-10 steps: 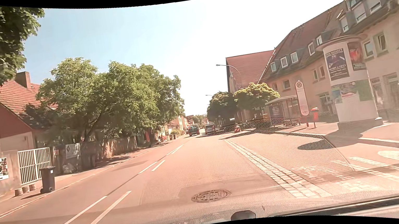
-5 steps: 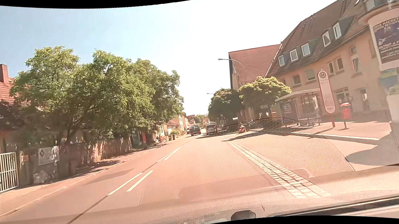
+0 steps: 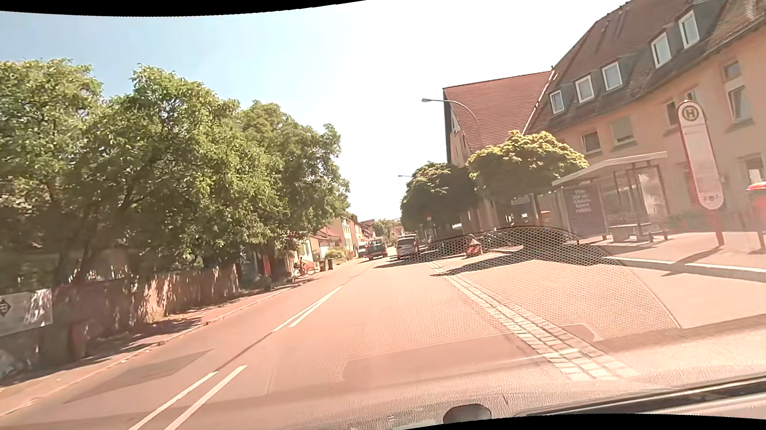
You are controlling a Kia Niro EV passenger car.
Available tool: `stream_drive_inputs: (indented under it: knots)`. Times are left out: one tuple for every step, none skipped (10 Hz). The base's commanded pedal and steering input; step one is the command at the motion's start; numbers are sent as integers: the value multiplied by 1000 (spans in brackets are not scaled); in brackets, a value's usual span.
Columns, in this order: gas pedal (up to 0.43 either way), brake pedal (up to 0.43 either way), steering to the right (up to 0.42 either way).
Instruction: Follow the waypoints while adhering to traffic rules and regulations
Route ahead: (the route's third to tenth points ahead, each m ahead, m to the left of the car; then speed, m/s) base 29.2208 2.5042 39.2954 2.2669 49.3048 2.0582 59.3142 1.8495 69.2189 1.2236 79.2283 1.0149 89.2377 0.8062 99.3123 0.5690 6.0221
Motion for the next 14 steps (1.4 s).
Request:
stream_drive_inputs:
  knots:
    - [67,0,-3]
    - [67,0,-2]
    - [67,0,-2]
    - [67,0,-2]
    - [67,0,-2]
    - [67,0,-2]
    - [67,0,-2]
    - [67,0,-2]
    - [67,0,-3]
    - [67,0,-4]
    - [67,0,-5]
    - [67,0,-5]
    - [67,0,-6]
    - [67,0,-10]
